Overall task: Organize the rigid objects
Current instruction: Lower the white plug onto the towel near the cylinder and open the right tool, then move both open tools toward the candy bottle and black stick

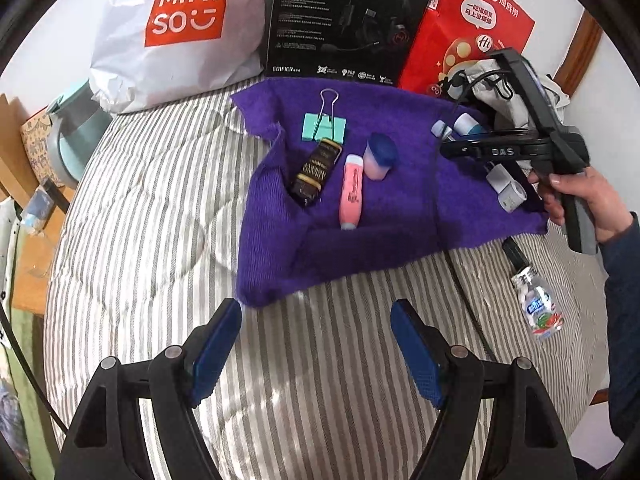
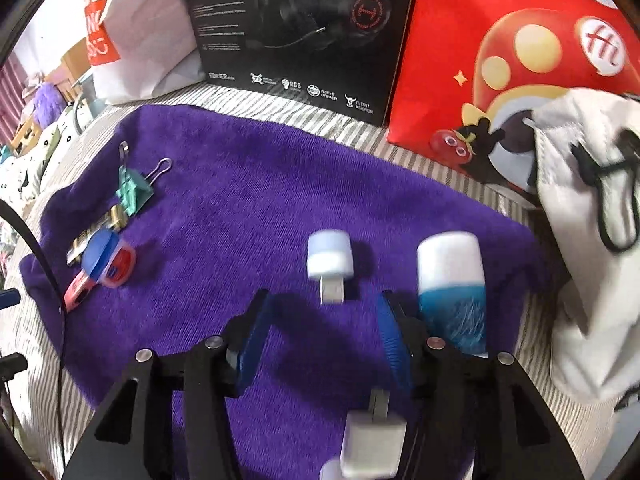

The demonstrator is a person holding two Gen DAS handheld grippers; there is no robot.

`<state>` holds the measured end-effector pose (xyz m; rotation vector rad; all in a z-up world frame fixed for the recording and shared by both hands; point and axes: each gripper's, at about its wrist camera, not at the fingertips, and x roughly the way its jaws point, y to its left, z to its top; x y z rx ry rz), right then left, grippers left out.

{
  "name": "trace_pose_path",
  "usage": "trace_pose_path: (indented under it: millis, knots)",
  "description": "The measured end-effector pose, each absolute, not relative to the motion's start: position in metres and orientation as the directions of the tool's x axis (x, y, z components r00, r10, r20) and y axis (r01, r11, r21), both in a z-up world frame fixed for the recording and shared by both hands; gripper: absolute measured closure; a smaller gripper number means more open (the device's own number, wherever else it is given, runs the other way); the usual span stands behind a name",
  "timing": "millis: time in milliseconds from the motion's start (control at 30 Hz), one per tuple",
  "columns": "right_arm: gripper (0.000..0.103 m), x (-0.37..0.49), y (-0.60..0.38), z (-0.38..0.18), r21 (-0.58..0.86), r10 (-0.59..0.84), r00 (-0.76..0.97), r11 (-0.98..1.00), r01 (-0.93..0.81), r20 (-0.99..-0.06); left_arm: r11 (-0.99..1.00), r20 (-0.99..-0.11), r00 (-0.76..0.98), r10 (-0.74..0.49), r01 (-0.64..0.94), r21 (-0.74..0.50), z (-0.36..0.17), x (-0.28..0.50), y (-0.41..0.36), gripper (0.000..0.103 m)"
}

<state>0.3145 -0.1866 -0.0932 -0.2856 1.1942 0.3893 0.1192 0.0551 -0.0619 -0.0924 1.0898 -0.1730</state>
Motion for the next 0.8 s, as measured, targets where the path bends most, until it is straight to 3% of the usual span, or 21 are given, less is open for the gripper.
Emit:
trace_pose_path:
  millis: [167, 300, 467, 700, 800]
  knots:
    - [0.047, 0.274, -0.207, -0.056, 0.013, 0.181, 0.366, 0.909, -0.417, -0.913, 0.986, -0.882, 0.44, -0.169, 0.075, -0.152, -0.065, 0.106, 0.054, 0.025]
    - [0.014, 0.219, -0.232, -0.019, -0.003, 0.19, 0.433, 0.913, -0.408, -0.881, 0.983, -0.883, 0.433, -0.183, 0.069, -0.17, -0.067, 0.095, 0.047, 0.025]
    - [0.011, 0.145, -0.282, -0.009, -0.044, 0.135, 0.466, 0.935, -0.353, -0.875, 0.986, -0.883, 0.44, -0.165, 0.087, -0.141, -0.075, 0.08, 0.023, 0.024]
    - [0.011, 0.096, -0.348, -0.054, 0.012, 0.09, 0.442, 0.984, -0.175, -0.892, 0.995, -0.856, 0.508, -0.097, 0.03, -0.095, -0.095, 0.062, 0.0, 0.024]
    - [0.011, 0.094, -0.358, -0.07, 0.048, 0.108, 0.465, 0.989, -0.14, -0.879, 0.998, -0.833, 0.549, -0.059, 0.022, -0.057, -0.099, 0.056, -0.005, 0.013]
